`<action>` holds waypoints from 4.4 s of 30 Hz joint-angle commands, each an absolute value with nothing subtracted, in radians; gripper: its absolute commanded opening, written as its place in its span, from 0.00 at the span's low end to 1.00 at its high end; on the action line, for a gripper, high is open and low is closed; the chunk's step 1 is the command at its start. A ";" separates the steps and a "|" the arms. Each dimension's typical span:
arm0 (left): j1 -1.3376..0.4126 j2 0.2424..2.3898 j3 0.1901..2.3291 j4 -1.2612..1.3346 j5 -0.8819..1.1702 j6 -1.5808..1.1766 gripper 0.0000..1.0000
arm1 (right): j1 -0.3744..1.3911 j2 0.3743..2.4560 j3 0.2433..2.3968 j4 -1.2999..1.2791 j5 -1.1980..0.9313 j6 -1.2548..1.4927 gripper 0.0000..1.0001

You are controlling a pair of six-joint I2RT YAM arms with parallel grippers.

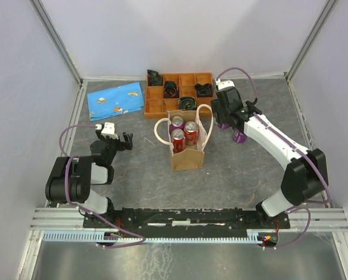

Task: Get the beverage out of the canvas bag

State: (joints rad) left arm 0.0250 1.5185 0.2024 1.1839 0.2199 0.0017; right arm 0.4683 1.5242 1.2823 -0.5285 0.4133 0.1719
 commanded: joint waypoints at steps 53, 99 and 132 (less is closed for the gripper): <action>0.029 1.515 0.199 1.240 0.232 0.051 0.99 | 0.561 1.154 1.279 -0.457 0.461 0.249 0.91; 0.029 1.515 0.199 1.240 0.232 0.051 0.99 | 0.723 1.760 1.503 -0.503 0.322 0.241 0.71; 0.029 1.514 0.199 1.241 0.232 0.051 0.99 | 0.699 1.832 1.439 -0.497 0.283 0.307 0.77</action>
State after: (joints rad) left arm 0.0250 1.5185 0.2024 1.1839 0.2199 0.0017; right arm 0.7097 1.8153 1.4464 -0.5014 0.2798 0.2916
